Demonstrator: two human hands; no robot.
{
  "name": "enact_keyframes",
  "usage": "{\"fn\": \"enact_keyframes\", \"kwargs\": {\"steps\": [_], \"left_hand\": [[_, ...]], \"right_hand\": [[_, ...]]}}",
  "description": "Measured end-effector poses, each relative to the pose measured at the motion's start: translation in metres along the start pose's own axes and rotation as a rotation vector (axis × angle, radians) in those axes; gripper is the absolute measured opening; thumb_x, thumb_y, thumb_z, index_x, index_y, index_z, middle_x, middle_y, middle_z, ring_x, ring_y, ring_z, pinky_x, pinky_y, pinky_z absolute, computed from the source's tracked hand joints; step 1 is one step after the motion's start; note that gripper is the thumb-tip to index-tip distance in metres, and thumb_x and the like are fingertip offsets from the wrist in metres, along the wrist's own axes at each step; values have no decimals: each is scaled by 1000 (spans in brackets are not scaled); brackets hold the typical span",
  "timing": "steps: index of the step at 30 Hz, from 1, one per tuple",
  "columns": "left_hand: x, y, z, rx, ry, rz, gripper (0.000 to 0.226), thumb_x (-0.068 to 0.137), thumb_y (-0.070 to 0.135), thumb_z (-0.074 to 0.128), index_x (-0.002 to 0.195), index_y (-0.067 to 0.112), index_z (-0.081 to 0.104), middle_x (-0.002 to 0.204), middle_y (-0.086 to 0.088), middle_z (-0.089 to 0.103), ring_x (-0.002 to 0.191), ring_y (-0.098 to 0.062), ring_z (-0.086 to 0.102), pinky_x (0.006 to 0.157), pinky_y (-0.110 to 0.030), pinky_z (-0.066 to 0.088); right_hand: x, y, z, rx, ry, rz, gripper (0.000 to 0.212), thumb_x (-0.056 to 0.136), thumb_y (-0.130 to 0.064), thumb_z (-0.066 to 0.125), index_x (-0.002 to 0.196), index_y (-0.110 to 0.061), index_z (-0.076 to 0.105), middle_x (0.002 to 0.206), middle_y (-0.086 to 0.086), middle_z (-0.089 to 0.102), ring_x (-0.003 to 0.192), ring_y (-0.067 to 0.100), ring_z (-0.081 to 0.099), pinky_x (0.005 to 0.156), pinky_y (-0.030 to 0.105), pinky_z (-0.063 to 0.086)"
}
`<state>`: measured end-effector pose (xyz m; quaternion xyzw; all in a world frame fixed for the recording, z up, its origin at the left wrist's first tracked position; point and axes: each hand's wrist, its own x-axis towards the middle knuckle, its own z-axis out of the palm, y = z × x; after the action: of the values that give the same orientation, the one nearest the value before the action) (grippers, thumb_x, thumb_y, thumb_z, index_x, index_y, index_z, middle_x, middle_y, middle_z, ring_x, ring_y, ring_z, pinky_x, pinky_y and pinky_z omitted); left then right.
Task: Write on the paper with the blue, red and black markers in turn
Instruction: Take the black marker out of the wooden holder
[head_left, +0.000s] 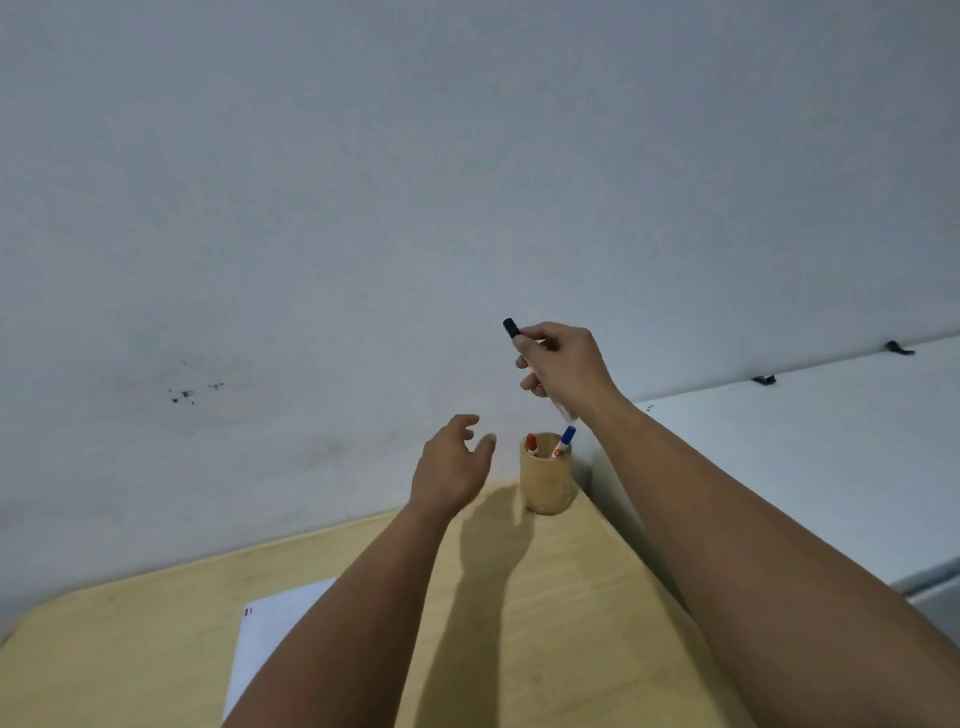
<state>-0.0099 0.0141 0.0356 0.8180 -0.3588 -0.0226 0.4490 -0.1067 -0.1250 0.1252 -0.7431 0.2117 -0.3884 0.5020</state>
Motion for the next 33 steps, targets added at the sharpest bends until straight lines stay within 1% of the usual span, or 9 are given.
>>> {"fn": "enact_keyframes", "kwargs": {"steps": [4,9,12,17,19,22,27,30,33], "left_hand": [[-20,15,-59,-79,99,-7,47,103,51,41,122,15,65,120,-5,71,102,-20,65,89,-38,51],[-55,11,-128,-226,170,-46,64,98,68,38,91,13,70,86,-3,76,78,-20,73,78,-38,56],[-77,0,-161,-233,178,-49,65,100,66,37,77,14,70,70,-2,72,63,-19,66,69,-34,51],[-104,-40,-214,-150,201,-93,73,104,56,40,76,-7,64,66,-6,59,63,-24,51,67,-39,48],[-113,-57,-232,-82,216,-110,66,106,49,38,68,-3,54,62,-6,53,59,-25,45,63,-38,42],[-122,-79,-250,27,229,-124,59,107,42,37,58,10,46,59,-4,50,56,-26,45,64,-37,42],[-118,-126,-266,25,328,-245,56,106,39,36,60,8,45,59,-6,45,60,-31,47,73,-47,56],[-120,-166,-280,216,409,-298,59,106,44,34,58,10,39,58,-4,46,66,-36,54,61,-37,41],[-121,-205,-271,473,343,-298,57,106,51,30,73,10,52,70,-4,56,77,-35,57,64,-37,36]], "right_hand": [[-40,-29,18,44,-169,20,10,100,-8,72,107,-10,78,92,10,71,65,16,63,59,20,56],[-89,-53,53,82,-421,63,19,101,-39,73,112,-25,81,85,3,76,57,12,55,53,23,45],[-115,-61,85,12,-527,52,29,99,-44,75,104,-17,84,85,2,80,54,11,50,50,22,39],[-153,-70,144,67,-691,75,35,98,-42,76,107,-9,83,82,2,76,55,13,46,51,22,36],[-162,-70,165,72,-728,51,33,97,-41,77,106,-10,84,80,2,73,56,14,44,52,22,36],[-173,-67,194,91,-744,0,25,97,-37,79,104,-15,86,78,2,72,54,15,42,50,21,35],[-170,-41,223,-26,-699,-107,13,98,-29,78,101,-20,87,70,-3,72,49,7,42,53,21,36],[-156,-4,219,-119,-594,-87,13,101,-27,73,104,-18,81,73,-1,75,50,4,46,60,27,38],[-143,25,215,47,-471,94,11,107,-14,61,118,-18,62,89,9,78,55,16,51,58,29,45]]}}
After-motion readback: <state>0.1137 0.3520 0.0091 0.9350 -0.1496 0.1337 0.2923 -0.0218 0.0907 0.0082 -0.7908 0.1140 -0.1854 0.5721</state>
